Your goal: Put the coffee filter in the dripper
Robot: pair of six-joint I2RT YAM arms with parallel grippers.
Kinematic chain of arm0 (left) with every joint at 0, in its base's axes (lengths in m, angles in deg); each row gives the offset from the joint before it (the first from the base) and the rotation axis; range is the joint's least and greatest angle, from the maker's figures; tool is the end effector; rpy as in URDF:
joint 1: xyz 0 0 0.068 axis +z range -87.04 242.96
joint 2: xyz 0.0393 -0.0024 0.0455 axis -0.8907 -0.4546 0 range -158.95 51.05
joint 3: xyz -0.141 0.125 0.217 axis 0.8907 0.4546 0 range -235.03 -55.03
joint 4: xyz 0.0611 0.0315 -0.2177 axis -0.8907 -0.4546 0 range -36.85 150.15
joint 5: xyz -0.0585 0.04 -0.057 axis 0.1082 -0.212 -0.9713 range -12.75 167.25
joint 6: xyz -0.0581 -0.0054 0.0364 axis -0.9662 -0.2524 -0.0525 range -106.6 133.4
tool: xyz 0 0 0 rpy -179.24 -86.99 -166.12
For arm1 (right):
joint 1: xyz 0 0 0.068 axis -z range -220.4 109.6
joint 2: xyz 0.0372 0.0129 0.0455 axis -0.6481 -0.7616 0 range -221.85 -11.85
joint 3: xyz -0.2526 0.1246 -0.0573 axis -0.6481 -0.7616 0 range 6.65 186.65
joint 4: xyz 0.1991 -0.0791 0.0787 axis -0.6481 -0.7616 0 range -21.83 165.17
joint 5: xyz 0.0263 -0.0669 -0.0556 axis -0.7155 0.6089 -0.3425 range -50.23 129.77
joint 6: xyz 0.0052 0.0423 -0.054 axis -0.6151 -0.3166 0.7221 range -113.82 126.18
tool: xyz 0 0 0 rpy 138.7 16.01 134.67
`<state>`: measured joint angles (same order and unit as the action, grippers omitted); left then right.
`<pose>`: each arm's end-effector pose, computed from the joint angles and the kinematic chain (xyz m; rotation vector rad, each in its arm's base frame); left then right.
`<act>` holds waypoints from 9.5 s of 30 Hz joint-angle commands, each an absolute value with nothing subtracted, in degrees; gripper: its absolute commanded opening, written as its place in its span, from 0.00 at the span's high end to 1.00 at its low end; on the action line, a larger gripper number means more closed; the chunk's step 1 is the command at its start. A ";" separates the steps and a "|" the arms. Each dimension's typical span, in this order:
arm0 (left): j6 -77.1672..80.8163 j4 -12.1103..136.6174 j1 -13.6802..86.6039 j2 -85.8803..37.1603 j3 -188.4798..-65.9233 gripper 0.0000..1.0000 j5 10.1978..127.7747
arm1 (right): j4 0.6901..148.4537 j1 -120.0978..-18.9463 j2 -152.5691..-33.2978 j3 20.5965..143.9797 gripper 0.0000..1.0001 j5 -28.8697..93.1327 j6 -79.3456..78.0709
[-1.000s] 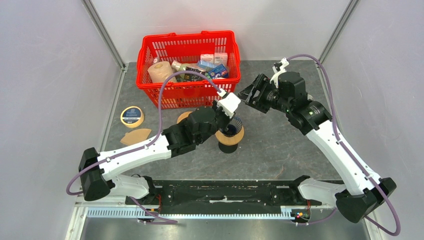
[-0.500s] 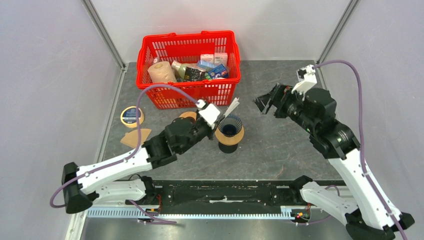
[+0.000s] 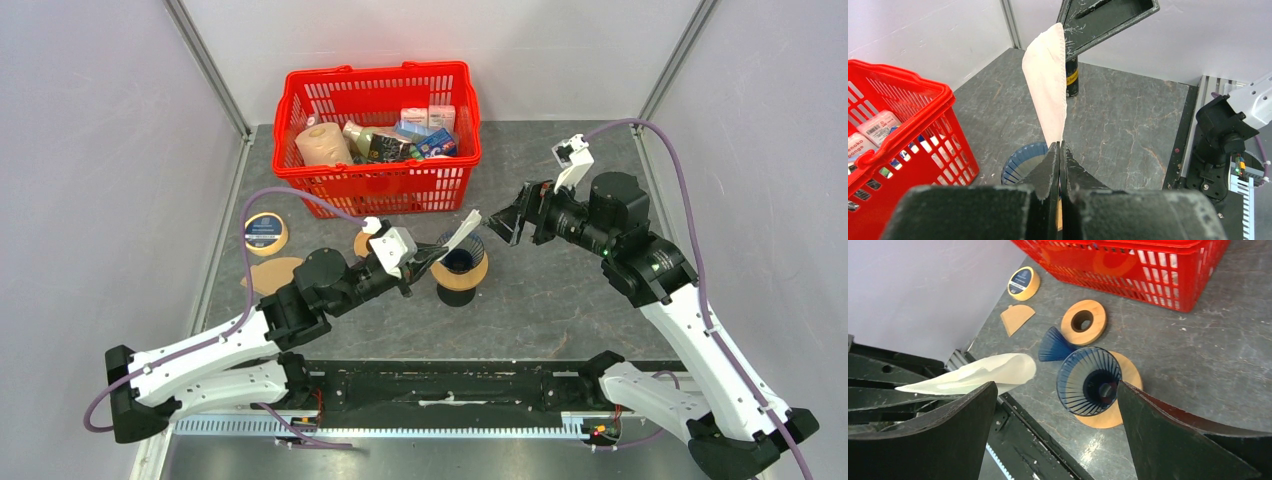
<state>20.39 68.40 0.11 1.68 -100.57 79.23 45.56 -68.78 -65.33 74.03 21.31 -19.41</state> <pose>0.0840 -0.1595 0.3812 0.8584 1.2799 -0.7561 0.1363 0.0937 0.4119 -0.2840 1.9191 0.9407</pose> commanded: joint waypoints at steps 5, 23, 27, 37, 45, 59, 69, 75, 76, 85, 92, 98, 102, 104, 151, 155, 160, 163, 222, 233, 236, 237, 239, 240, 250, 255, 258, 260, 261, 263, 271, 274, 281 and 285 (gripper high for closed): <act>22.00 69.64 -0.05 1.28 -100.83 0.98 75.29 | 46.78 -68.69 -64.85 74.97 0.03 21.21 -18.73; 23.49 68.83 -0.05 1.48 -101.00 0.98 73.02 | 41.81 -68.63 -67.73 76.24 0.05 18.16 -17.41; 23.08 68.83 -0.04 1.51 -101.29 0.98 73.82 | 41.17 -68.61 -68.14 76.06 0.07 11.97 -13.89; 22.80 65.76 0.72 1.88 -102.99 0.98 63.65 | 41.60 -68.60 -59.05 70.25 0.03 0.95 5.65; 22.50 63.55 3.52 0.27 -104.93 0.98 53.58 | 42.62 -68.60 -59.46 70.12 0.08 -9.94 11.76; 19.73 61.56 4.17 -0.90 -106.26 0.25 54.79 | 43.43 -68.61 -61.78 72.28 1.00 -16.50 10.57; 8.34 66.89 4.16 -5.76 -105.97 0.24 55.54 | 44.82 -68.60 -63.36 73.10 1.00 -17.18 11.74; 4.33 70.49 4.41 -6.16 -104.63 0.62 59.37 | 45.38 -68.61 -64.10 73.79 1.00 -15.27 13.94; 3.43 71.21 4.66 -6.10 -104.45 0.65 60.45 | 45.17 -68.61 -64.55 74.04 1.00 -15.09 14.23; 2.32 76.20 8.56 -6.00 -102.05 0.98 56.04 | 45.60 -68.61 -67.61 76.43 0.94 -11.48 12.97; 7.04 77.62 21.11 -6.65 -102.21 0.98 41.53 | 52.14 -68.59 -65.08 75.08 0.03 16.27 0.20; 17.36 71.17 25.91 -9.29 -107.67 0.98 21.98 | 58.22 -68.61 -58.74 67.86 0.03 30.59 -3.36; 23.42 64.10 26.05 -10.92 -112.27 0.98 16.99 | 63.88 -68.61 -55.03 62.86 0.03 25.93 -1.95; 27.09 57.30 26.09 -11.84 -115.16 0.98 17.42 | 65.05 -68.61 -54.15 61.99 0.03 25.31 -2.25; 33.40 46.70 27.26 -15.26 -120.95 0.98 17.57 | 61.12 -68.61 -64.83 69.95 0.04 3.46 0.77; 34.97 45.43 27.20 -15.22 -120.95 0.98 17.08 | 59.77 -68.59 -63.52 70.08 0.04 8.19 0.90; 36.85 43.69 27.24 -15.25 -121.19 0.98 16.47 | 59.72 -68.59 -62.61 69.99 0.03 10.22 0.54; 37.57 42.95 27.20 -15.36 -121.25 0.98 16.02 | 59.84 -68.61 -62.77 70.26 0.03 11.38 0.28; 32.74 46.79 27.25 -15.53 -120.78 0.98 17.93 | 52.29 -68.68 -62.94 72.19 0.03 -0.36 -0.09; 35.99 44.42 27.26 -14.94 -120.50 0.98 15.72 | 56.28 -68.59 -63.06 71.68 0.25 -0.40 -2.28; 37.00 43.59 27.24 -15.02 -120.60 0.98 15.29 | 55.68 -68.67 -63.23 71.87 0.39 -2.32 -2.33; 37.09 43.54 27.22 -15.05 -120.60 0.98 15.28 | 55.35 -68.63 -63.24 72.01 0.44 -2.48 -2.20; 37.08 43.49 27.20 -15.23 -120.68 0.98 15.28 | 55.08 -68.66 -63.43 72.11 0.48 -3.12 -1.85; 37.04 43.47 27.20 -15.22 -120.69 0.98 15.21 | 55.12 -68.69 -63.53 72.12 0.50 -3.54 -1.90; 36.86 43.45 27.19 -15.16 -120.86 0.98 15.06 | 54.18 -68.62 -65.66 73.03 0.57 -6.12 -2.30; 36.74 43.45 27.20 -15.49 -120.95 0.98 15.36 | 54.94 -68.65 -66.08 73.09 0.56 -9.05 -2.70; 36.49 43.45 27.19 -15.82 -121.12 0.98 15.55 | 55.01 -68.69 -65.88 72.86 0.55 -9.35 -2.69; 36.32 43.46 27.14 -16.04 -121.21 0.98 15.64 | 55.12 -68.70 -65.89 72.89 0.54 -9.27 -2.78; 36.22 43.47 27.19 -16.10 -121.30 0.98 15.71 | 55.17 -68.68 -65.88 72.84 0.53 -9.27 -2.79; 36.01 43.52 27.19 -16.23 -121.39 0.98 15.79 | 55.17 -68.65 -66.11 72.91 0.51 -9.34 -2.81; 30.59 47.82 27.17 -16.58 -121.13 0.98 16.69 | 54.27 -68.71 -65.44 72.03 0.41 -6.76 -1.50; 28.55 49.24 27.23 -16.80 -121.13 0.98 16.69 | 54.27 -68.70 -64.96 71.39 0.41 -4.90 -1.05; 25.98 51.74 27.17 -17.20 -120.60 0.98 16.60 | 54.12 -68.70 -64.32 70.87 0.36 0.39 -0.23; 25.14 52.24 27.21 -17.97 -120.69 0.98 17.09 | 55.27 -68.65 -64.37 70.70 0.34 -2.23 -0.36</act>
<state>28.17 49.36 26.95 -16.98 -119.22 17.15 53.28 -68.67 -65.15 70.66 -1.77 -1.11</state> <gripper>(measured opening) 0.031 0.651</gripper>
